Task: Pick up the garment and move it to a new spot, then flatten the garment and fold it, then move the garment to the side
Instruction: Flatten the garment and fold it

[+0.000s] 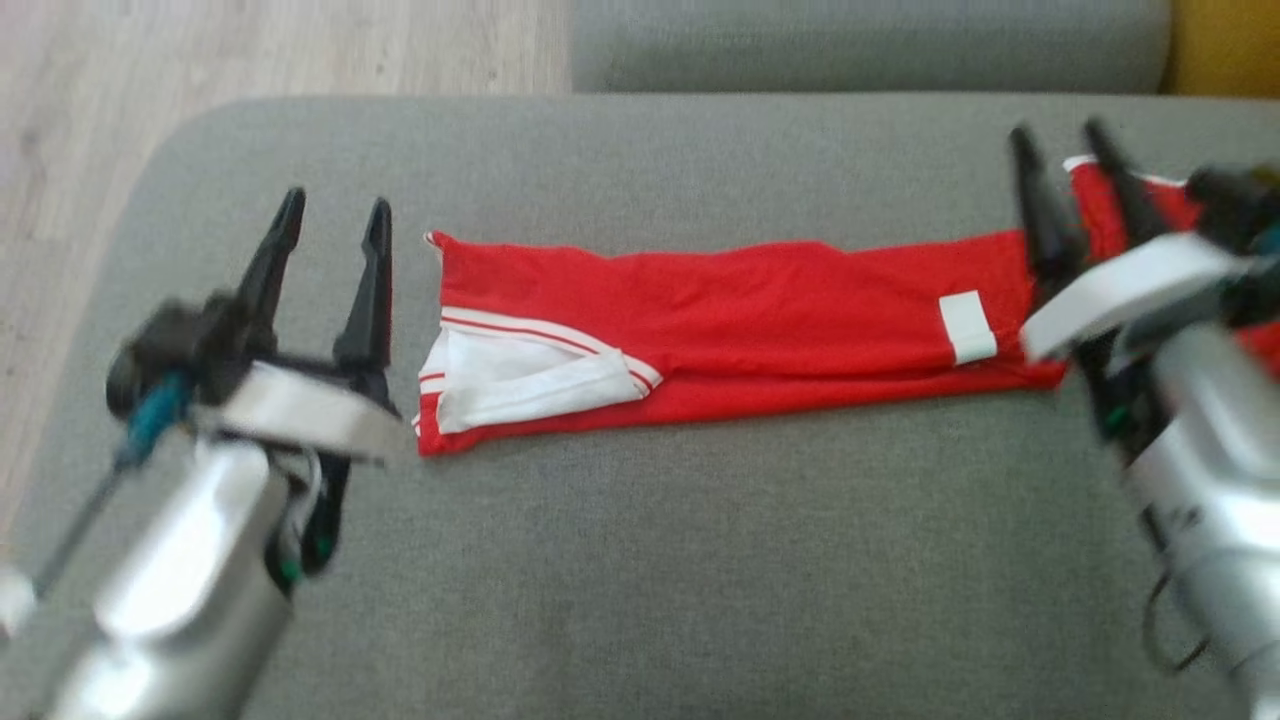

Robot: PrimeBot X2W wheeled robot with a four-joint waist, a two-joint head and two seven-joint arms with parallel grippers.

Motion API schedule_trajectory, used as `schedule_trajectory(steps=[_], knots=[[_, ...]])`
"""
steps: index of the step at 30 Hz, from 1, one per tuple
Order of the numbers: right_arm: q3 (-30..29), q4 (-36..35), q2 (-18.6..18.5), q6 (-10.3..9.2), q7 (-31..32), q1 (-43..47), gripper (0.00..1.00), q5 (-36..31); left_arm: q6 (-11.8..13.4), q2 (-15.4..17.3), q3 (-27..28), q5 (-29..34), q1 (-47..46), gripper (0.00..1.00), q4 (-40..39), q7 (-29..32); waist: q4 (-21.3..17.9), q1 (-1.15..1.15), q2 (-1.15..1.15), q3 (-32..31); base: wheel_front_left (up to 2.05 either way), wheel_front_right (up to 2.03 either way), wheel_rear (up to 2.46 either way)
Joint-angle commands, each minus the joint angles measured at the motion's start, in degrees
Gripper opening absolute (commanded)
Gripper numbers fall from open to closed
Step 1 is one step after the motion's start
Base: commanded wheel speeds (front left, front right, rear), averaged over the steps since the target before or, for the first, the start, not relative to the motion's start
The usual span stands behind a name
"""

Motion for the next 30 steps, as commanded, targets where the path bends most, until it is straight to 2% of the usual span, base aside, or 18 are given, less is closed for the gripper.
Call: schedule_trajectory(steps=[1, 6, 8, 9, 13, 21, 26, 30], knots=[[-0.39, -1.62, 1.24, -0.11, -1.20, 2.08, 1.00, -1.03, 0.68, 0.72, 4.72, 1.98, 1.48, 1.00, -2.93, -0.51, -0.04, 0.01, 0.00, -1.33, 0.00, 0.00, 0.00], [-8.22, -7.22, 6.36, -0.11, -2.54, 9.17, 1.00, -7.98, 1.48, -4.79, 17.17, 11.37, 13.23, 1.00, -11.93, -0.52, -0.14, 0.01, 0.00, -3.55, 0.00, 0.00, 0.00], [-11.98, -11.63, 8.69, -0.11, -2.57, 13.72, 1.00, -12.11, 0.68, -7.11, 20.31, 14.46, 17.21, 1.00, -14.10, -0.52, -0.16, 0.01, 0.00, -4.19, 0.00, 0.00, 0.00], [-14.94, -15.86, 11.20, -0.11, -2.58, 18.53, 1.00, -15.73, -0.25, -8.94, 22.57, 17.74, 20.81, 1.00, -15.48, -0.53, -0.26, 0.01, 0.00, -4.75, 0.00, 0.00, 0.00], [-19.33, -21.79, 15.07, -0.11, -2.59, 26.92, 1.00, -20.39, -2.24, -12.46, 26.40, 22.21, 27.23, 1.00, -16.47, -0.53, -0.49, 0.01, 0.00, -6.04, 0.00, 0.00, 0.00], [-20.23, -24.99, 17.38, -0.11, -2.59, 34.13, 1.00, -23.80, -6.26, -17.41, 31.30, 28.85, 33.63, 1.00, -16.64, -0.53, -0.44, 0.01, 0.00, -6.69, 0.00, 0.00, 0.00], [-21.21, -23.88, 17.75, -0.11, -2.59, 33.75, 1.00, -25.09, -8.89, -19.08, 32.67, 31.33, 33.35, 1.00, -15.97, -0.53, 0.16, 0.01, 0.00, -5.90, 0.00, 0.00, 0.00], [-26.23, -20.89, 17.97, -0.11, -2.19, 30.40, 1.00, -28.25, -10.62, -19.93, 33.11, 32.72, 31.51, 1.00, -15.37, -0.53, 1.01, 0.01, 0.00, -3.04, 0.00, 0.00, 0.00]])
